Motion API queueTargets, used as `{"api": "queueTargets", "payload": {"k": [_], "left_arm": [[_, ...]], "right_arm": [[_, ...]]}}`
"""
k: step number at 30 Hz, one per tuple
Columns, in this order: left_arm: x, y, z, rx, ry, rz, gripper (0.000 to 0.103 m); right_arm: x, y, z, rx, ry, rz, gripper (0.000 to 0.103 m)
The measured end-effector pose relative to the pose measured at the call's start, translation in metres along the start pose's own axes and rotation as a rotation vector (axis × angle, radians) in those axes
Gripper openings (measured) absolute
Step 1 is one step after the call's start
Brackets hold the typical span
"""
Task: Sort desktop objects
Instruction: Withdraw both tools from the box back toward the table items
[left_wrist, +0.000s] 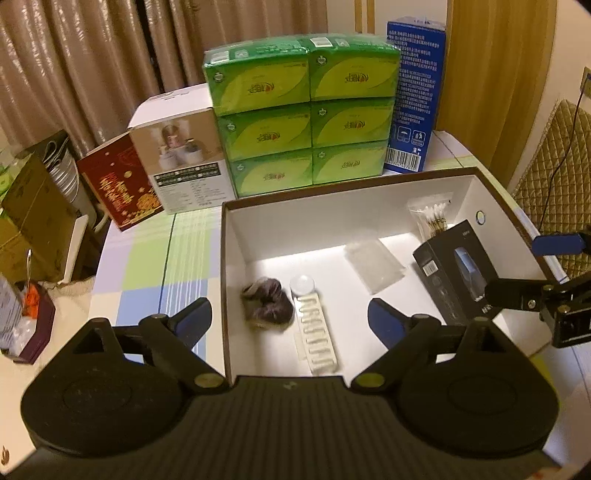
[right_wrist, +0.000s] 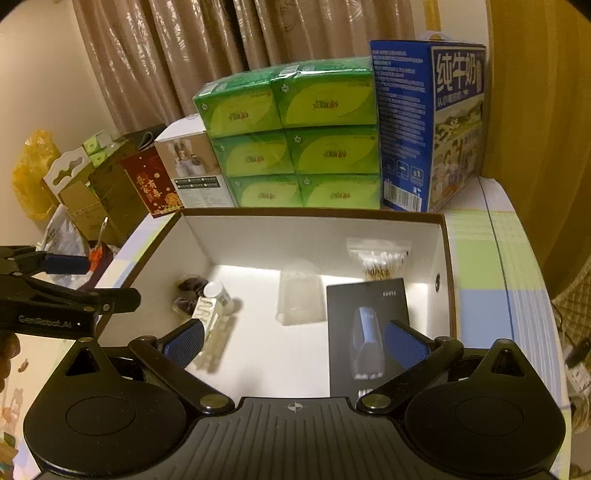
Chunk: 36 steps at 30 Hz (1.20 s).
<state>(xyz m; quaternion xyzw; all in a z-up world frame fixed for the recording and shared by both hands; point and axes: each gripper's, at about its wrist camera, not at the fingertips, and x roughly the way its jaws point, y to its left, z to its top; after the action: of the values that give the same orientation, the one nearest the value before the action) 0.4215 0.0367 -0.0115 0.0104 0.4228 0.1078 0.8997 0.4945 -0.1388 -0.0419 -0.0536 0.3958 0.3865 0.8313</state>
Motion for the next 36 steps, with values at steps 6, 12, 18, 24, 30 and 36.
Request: {"api": "queueTargets", "payload": {"k": [6,12,18,24,30,36], "left_arm": [[-0.028,0.002,-0.015,-0.026,-0.018,0.015,0.094],[-0.050,0.001,-0.028,-0.034,-0.031,0.026,0.095],[-0.068,-0.001,-0.038,-0.041,-0.040,0.033,0.096],[-0.087,-0.005,-0.048,-0.035,-0.058,0.041,0.099],[-0.103,-0.009,-0.058,-0.033,-0.069,0.036,0.099],[-0.118,-0.012,-0.072,-0.032,-0.074,0.030,0.100]], "right_arm": [[-0.022,0.009,-0.011,0.019,-0.008,0.006,0.101],[-0.040,0.018,-0.022,0.023,-0.017,0.005,0.101],[-0.054,0.027,-0.032,0.022,-0.020,0.000,0.101],[-0.067,0.034,-0.042,0.019,-0.025,-0.007,0.101],[-0.081,0.042,-0.051,0.015,-0.029,-0.008,0.101],[-0.092,0.054,-0.061,-0.009,-0.029,0.000,0.101]]}}
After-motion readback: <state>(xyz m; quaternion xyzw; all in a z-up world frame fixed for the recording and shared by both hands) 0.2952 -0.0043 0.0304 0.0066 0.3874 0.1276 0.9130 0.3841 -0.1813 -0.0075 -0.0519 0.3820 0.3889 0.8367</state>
